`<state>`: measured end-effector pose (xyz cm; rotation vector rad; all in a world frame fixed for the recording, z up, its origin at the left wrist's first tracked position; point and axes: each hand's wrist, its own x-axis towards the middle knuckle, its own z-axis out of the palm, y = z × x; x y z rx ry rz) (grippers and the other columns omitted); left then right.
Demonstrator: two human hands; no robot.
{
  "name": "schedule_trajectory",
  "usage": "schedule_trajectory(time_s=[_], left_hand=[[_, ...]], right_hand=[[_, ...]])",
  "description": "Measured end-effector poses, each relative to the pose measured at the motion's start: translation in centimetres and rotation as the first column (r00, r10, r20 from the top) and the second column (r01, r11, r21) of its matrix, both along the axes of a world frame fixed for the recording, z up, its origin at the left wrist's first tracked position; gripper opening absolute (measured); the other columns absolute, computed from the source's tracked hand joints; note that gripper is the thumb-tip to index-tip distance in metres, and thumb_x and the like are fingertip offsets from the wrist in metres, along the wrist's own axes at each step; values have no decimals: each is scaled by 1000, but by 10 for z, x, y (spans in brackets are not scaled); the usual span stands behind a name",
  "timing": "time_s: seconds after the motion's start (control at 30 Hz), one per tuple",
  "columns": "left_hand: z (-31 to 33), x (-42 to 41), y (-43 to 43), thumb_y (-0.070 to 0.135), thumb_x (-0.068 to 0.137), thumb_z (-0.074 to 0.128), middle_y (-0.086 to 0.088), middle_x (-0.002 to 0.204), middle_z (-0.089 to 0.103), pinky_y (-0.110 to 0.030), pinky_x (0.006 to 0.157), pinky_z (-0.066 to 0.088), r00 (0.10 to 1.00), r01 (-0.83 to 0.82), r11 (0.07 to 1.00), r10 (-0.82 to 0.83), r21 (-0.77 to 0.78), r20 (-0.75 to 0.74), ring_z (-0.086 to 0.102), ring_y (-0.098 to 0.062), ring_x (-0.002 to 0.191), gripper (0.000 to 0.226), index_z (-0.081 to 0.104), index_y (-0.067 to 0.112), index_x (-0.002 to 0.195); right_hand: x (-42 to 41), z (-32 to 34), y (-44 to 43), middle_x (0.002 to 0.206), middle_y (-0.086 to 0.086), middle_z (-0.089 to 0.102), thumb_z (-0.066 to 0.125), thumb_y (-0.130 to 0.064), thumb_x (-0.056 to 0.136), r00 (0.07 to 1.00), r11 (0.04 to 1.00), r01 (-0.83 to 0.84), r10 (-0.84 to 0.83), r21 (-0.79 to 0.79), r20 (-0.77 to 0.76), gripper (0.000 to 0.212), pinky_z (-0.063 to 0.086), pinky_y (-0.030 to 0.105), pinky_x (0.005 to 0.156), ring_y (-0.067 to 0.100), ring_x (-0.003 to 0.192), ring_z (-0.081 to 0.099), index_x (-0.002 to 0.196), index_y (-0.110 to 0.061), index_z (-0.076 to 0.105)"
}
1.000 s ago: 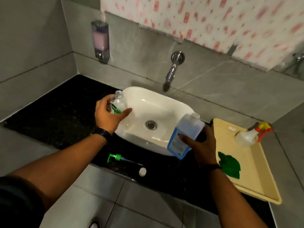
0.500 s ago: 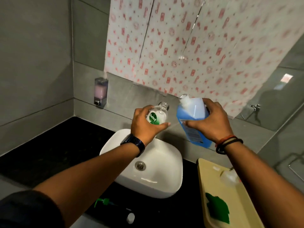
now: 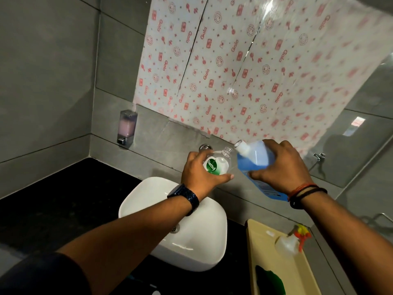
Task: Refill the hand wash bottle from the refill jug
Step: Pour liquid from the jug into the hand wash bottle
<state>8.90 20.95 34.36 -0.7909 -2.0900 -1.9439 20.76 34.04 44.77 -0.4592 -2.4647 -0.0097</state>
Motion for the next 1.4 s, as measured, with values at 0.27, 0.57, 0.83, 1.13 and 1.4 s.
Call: schedule_trajectory(time_s=[0.27, 0.57, 0.83, 1.13, 1.4], left_hand=[[6, 7, 5, 45, 43, 89, 6, 109, 50, -15, 73, 43, 999, 32, 999, -32, 6, 6, 54, -9, 91, 73, 59, 31, 108], [4, 3, 6, 48, 43, 88, 6, 108, 50, -14, 70, 42, 1000, 28, 1000, -28, -1, 11, 54, -10, 93, 75, 58, 31, 110], [2, 2, 6, 49, 42, 88, 7, 104, 49, -12, 68, 42, 1000, 23, 1000, -23, -12, 8, 55, -10, 91, 75, 59, 31, 109], [5, 4, 4, 47, 43, 88, 7, 105, 50, -10, 67, 40, 1000, 27, 1000, -27, 1, 12, 55, -11, 92, 74, 59, 31, 108], [6, 5, 3, 48, 43, 89, 6, 108, 50, -11, 69, 41, 999, 27, 1000, -27, 11, 28, 56, -11, 95, 78, 59, 30, 112]], right_hand=[[4, 7, 0, 88, 1, 40, 82, -37, 51, 997, 992, 55, -62, 118, 53, 76, 39, 31, 64, 29, 90, 48, 119, -27, 49], [3, 12, -3, 91, 1, 38, 82, -40, 55, 989, 983, 61, -82, 172, 119, 82, 40, 32, 67, 29, 94, 47, 126, -26, 44], [1, 17, -7, 101, 9, 46, 82, -42, 58, 980, 979, 65, -98, 191, 174, 84, 42, 35, 71, 30, 97, 46, 129, -24, 42], [3, 20, -9, 94, 3, 39, 83, -41, 57, 982, 980, 59, -91, 192, 163, 83, 39, 31, 67, 29, 95, 46, 128, -23, 44], [5, 24, -15, 93, 2, 38, 82, -41, 57, 982, 982, 62, -92, 177, 167, 83, 39, 31, 67, 29, 97, 45, 128, -23, 43]])
